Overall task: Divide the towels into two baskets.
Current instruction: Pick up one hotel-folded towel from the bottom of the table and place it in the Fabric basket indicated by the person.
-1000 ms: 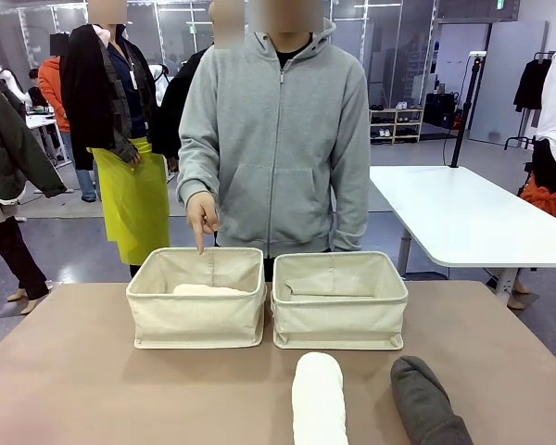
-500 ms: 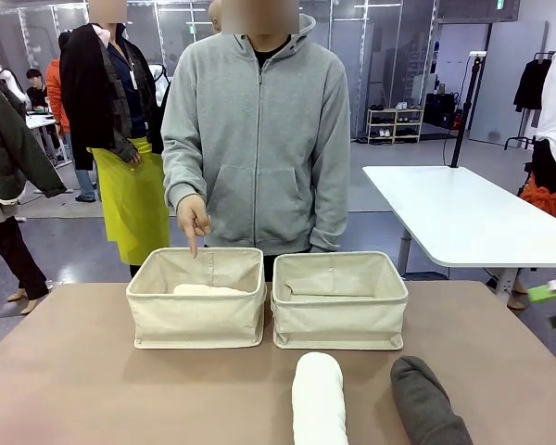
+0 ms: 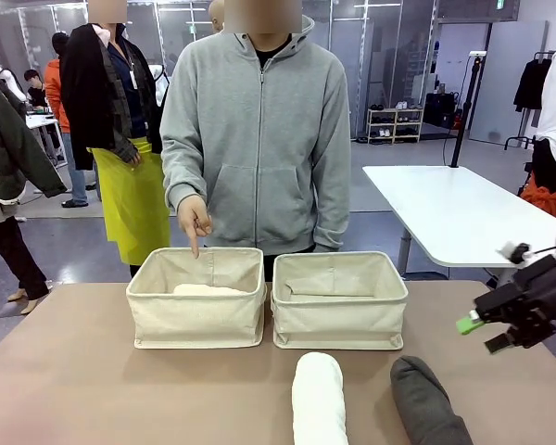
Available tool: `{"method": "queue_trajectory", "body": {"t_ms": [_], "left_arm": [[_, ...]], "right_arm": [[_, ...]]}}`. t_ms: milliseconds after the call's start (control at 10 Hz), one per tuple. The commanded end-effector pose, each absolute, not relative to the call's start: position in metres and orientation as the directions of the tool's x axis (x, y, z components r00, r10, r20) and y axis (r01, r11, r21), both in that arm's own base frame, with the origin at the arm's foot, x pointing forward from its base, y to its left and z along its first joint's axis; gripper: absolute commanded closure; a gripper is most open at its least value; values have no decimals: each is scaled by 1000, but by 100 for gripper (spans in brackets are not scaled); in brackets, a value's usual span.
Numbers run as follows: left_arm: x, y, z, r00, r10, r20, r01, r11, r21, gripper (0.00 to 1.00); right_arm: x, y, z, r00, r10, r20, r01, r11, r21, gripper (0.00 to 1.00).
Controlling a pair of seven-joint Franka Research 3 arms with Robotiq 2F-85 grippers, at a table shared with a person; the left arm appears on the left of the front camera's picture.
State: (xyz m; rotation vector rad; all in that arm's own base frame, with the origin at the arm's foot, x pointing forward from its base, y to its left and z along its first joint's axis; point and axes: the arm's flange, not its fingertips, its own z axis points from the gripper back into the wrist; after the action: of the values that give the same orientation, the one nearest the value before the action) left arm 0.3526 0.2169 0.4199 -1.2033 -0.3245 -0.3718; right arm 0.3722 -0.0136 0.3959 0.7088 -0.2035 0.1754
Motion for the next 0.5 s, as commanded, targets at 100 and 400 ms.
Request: {"method": "queue_trajectory", "body": {"t_ms": [100,400], "left_arm": [[348,219,421,896,-116,429,442,310,-841,0],[348,219,421,896,-116,429,442,310,-841,0]], "right_arm": [[355,21,382,976,103,193,-192,822,536,0],[347,44,363,985,112,133,-162,873,459,0]]}}
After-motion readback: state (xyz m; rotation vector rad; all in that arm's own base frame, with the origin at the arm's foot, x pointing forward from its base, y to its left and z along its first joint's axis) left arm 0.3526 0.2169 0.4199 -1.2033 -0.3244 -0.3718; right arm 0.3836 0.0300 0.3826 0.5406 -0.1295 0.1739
